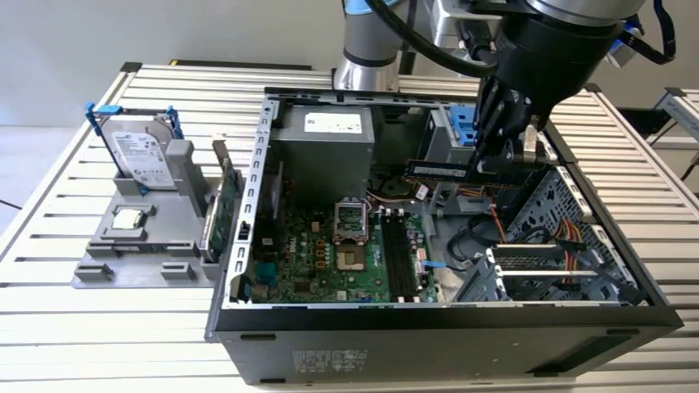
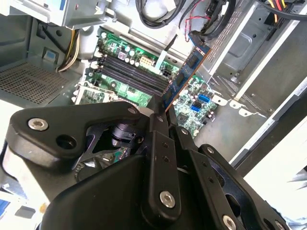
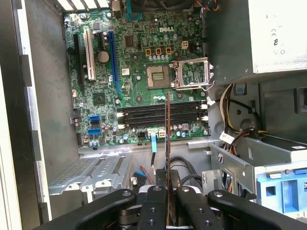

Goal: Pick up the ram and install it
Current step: 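Pick up the ram and move it above insertion slot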

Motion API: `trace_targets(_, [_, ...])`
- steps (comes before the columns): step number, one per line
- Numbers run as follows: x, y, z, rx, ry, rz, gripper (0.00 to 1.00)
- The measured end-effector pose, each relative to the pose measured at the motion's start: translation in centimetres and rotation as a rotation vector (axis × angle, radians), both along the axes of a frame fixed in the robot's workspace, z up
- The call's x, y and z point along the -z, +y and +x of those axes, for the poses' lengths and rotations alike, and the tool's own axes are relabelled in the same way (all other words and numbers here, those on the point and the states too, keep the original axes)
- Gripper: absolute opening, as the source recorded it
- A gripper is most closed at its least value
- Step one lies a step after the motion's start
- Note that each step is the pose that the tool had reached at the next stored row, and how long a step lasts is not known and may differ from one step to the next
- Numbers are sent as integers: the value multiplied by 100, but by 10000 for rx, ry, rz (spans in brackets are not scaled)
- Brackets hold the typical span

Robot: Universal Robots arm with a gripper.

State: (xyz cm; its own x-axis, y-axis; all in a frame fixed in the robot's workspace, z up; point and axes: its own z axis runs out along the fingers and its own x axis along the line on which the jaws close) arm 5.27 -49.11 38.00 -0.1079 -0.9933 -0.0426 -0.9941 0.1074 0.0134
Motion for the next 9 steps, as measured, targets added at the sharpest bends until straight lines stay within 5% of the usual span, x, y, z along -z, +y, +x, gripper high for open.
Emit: trace_targets(9, [0,0,0,25,1,-1,0])
